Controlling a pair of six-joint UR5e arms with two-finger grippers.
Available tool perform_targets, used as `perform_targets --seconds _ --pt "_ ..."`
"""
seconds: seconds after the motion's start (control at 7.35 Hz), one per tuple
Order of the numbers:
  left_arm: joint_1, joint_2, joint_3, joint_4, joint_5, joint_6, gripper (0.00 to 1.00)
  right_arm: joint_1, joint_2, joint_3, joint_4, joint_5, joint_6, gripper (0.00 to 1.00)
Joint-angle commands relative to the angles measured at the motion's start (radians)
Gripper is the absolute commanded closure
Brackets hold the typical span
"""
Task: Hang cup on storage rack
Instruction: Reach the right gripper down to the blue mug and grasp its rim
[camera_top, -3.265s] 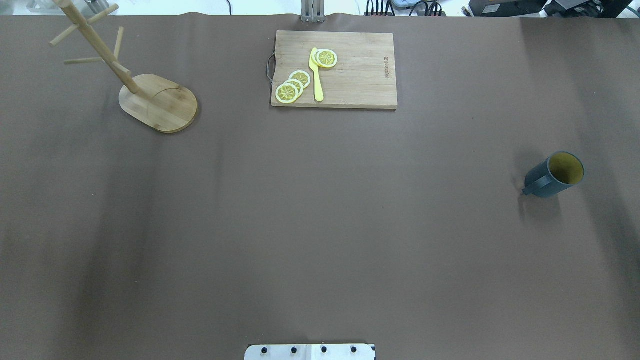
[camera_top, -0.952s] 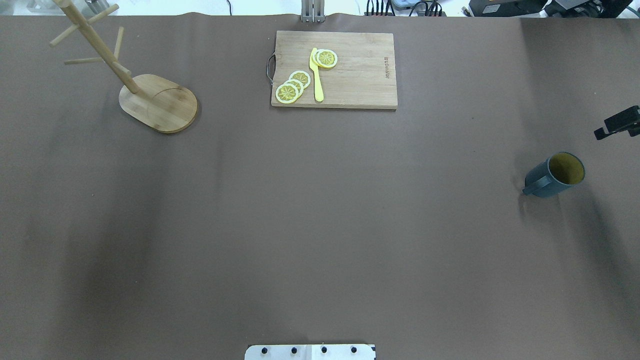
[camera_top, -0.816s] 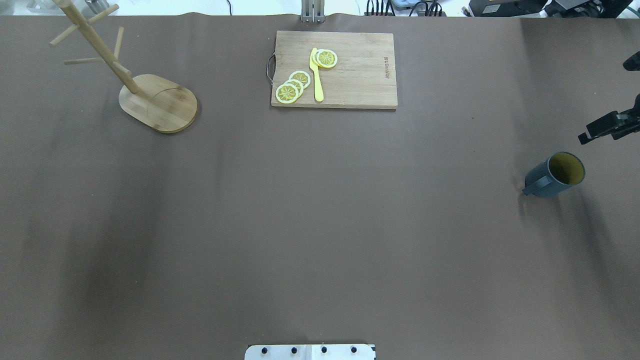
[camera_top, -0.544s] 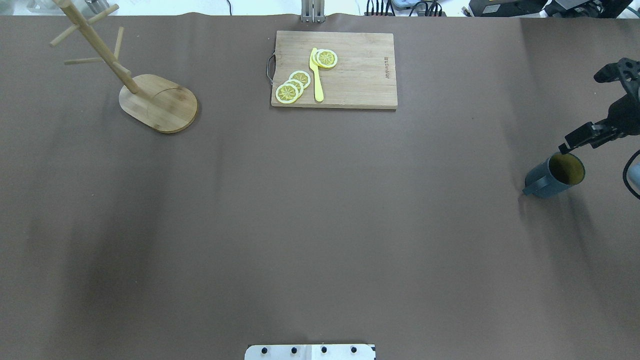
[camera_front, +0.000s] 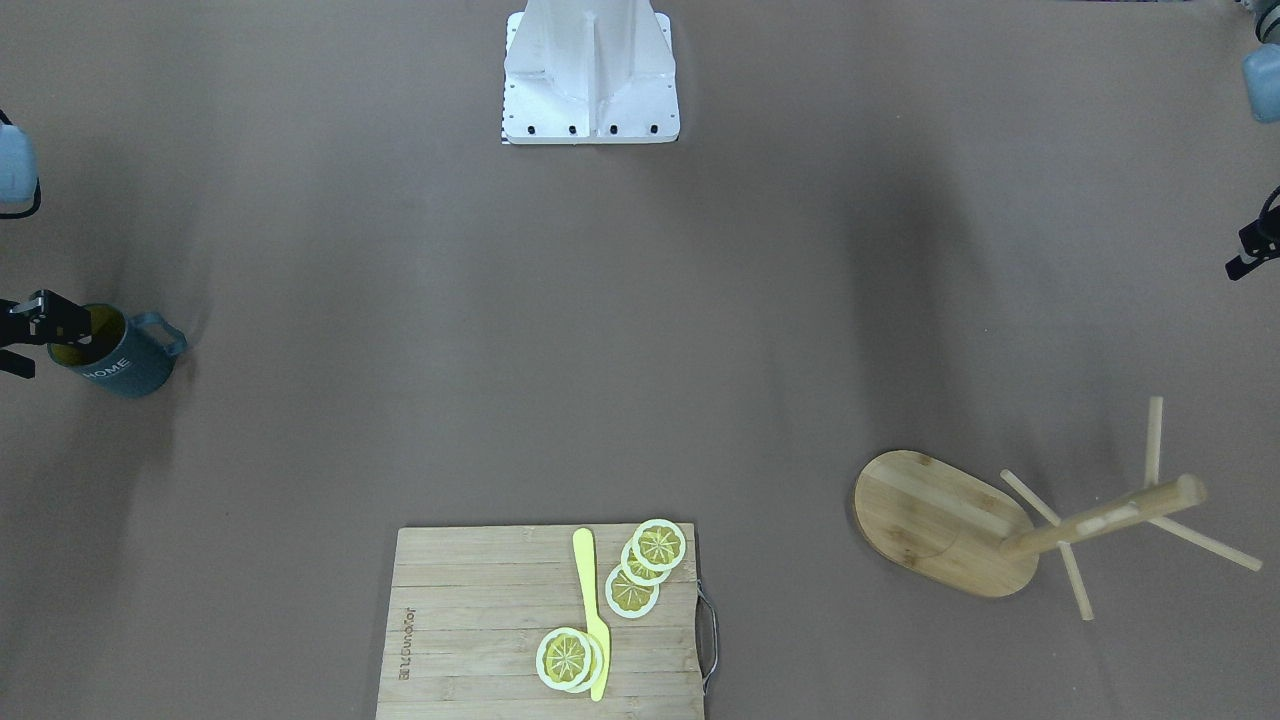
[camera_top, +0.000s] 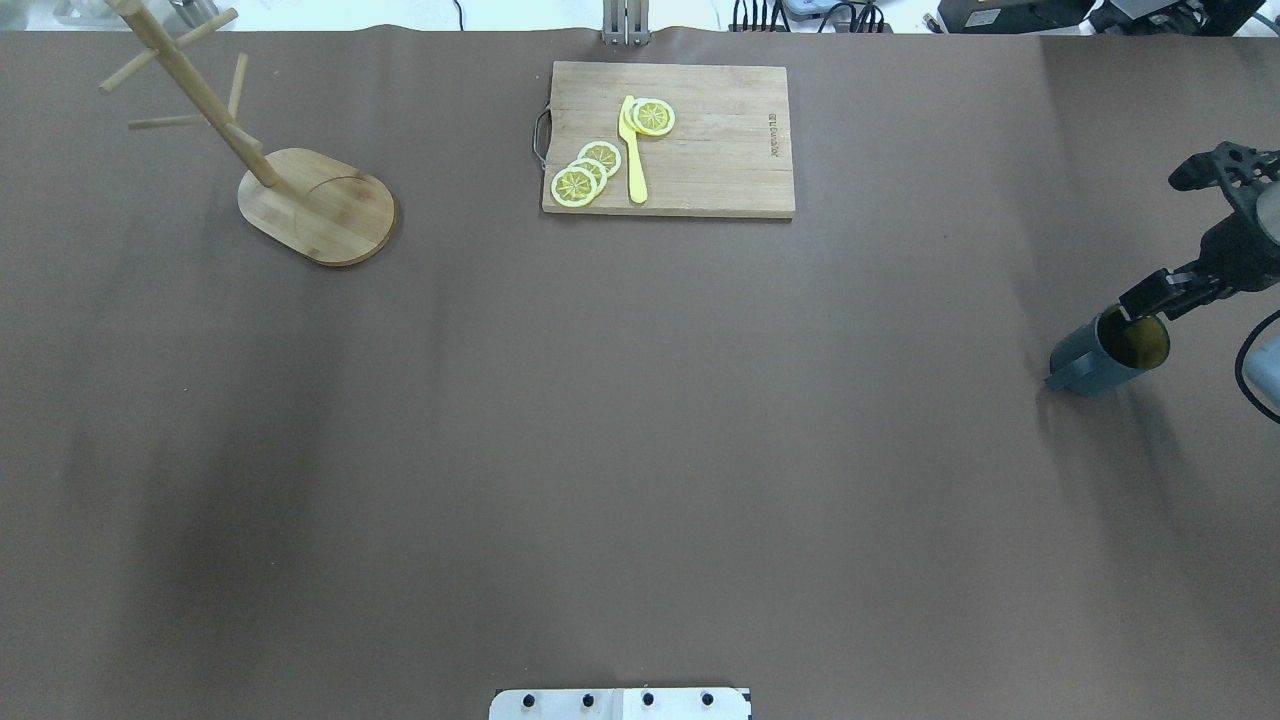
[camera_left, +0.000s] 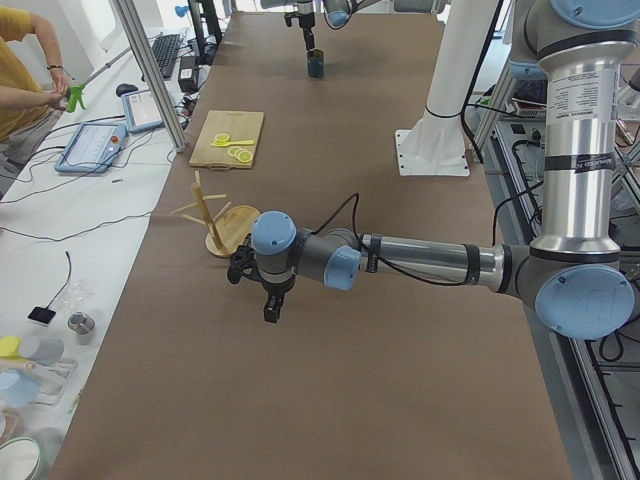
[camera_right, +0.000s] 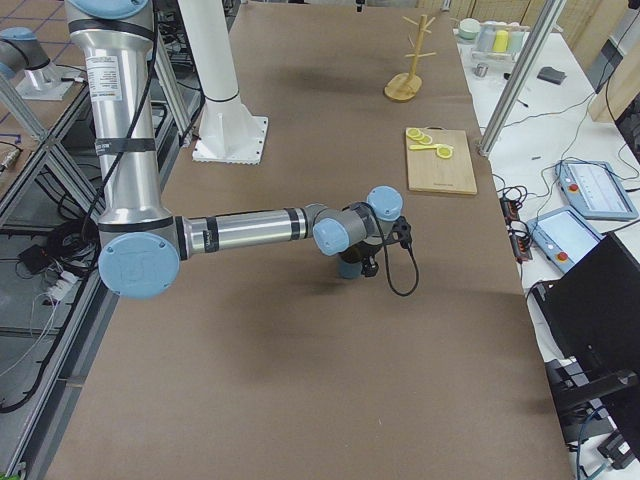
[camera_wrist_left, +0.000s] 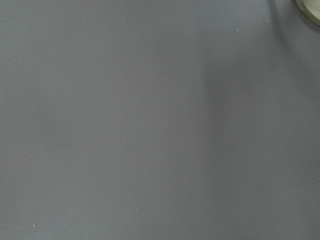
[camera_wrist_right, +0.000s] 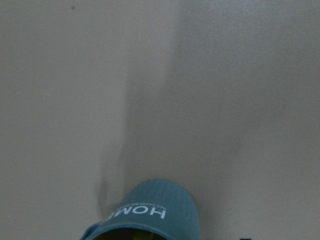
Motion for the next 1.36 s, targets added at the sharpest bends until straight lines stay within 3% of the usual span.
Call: perform_targets --seconds 0.0,0.41,0.82,0.95,1.09,1.22 --pt "0.0 -0.001 -0.002 -0.002 -0.002 0.0 0.02 -0.013 -0.002 -0.006 0.001 -0.003 0.0 1.0" --pt "0.001 -0.007 0.0 -0.008 -0.005 0.005 0.02 -0.016 0.008 0.016 -0.001 -0.007 -0.006 1.0" --pt "0.001 -0.002 0.004 -0.069 -0.008 0.006 0.02 -0.146 0.184 0.088 -0.015 -0.021 0.006 1.0" --pt "0.001 -0.002 0.001 -0.069 -0.009 0.002 0.02 -0.231 0.256 0.106 -0.018 -0.103 0.055 1.0" --pt "0.003 -0.008 -0.002 -0.074 -0.011 0.002 0.02 -0.343 0.368 0.109 -0.074 -0.23 0.123 1.0" --pt "0.019 -0.013 0.0 -0.136 -0.009 0.005 0.02 -0.426 0.486 0.106 -0.167 -0.282 0.176 1.0"
